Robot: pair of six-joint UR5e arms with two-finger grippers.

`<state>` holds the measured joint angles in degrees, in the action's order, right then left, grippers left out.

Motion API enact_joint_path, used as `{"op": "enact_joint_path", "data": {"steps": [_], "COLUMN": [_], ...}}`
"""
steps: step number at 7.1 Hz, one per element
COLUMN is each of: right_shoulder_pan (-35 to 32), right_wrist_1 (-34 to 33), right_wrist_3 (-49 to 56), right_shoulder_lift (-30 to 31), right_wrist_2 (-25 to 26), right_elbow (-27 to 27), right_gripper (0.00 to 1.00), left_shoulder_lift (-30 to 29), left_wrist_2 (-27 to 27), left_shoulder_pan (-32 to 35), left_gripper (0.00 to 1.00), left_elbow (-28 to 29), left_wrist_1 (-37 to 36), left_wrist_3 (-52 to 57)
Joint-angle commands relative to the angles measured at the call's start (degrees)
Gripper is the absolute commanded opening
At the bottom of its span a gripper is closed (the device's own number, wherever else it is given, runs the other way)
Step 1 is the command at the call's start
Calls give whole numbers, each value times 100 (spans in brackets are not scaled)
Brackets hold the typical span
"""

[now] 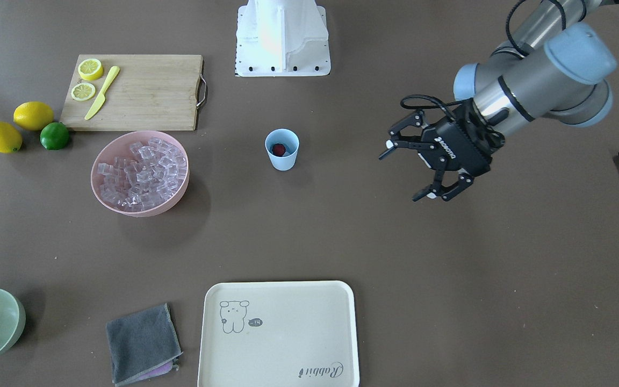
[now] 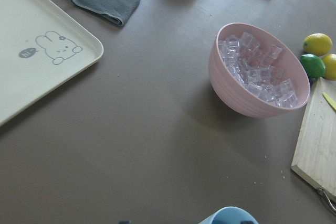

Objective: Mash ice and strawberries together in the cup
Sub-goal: 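Withdraw the empty left gripper away from the cup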

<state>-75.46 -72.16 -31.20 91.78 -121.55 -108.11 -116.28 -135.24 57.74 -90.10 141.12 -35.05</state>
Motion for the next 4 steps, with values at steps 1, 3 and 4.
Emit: {"op": "enact_joint_path", "data": {"steps": [1, 3, 4], "right_shoulder_pan": [22, 31, 40], "right_wrist_1": [0, 0, 0], "right_wrist_3": [0, 9, -17], "right_shoulder_lift": [-29, -90, -195], "right_wrist_2": [0, 0, 0], "right_elbow": [-9, 44, 79], "right_gripper": [100, 100, 100], "left_shoulder_lift": [552, 572, 641], "left_wrist_2": [-90, -1017, -1196], "left_shoulder_pan": [823, 1849, 2220], "left_gripper": [97, 97, 97], "left_elbow": [176, 955, 1377], "left_wrist_1": [-40, -41, -49], "left_wrist_3": [16, 329, 637]}}
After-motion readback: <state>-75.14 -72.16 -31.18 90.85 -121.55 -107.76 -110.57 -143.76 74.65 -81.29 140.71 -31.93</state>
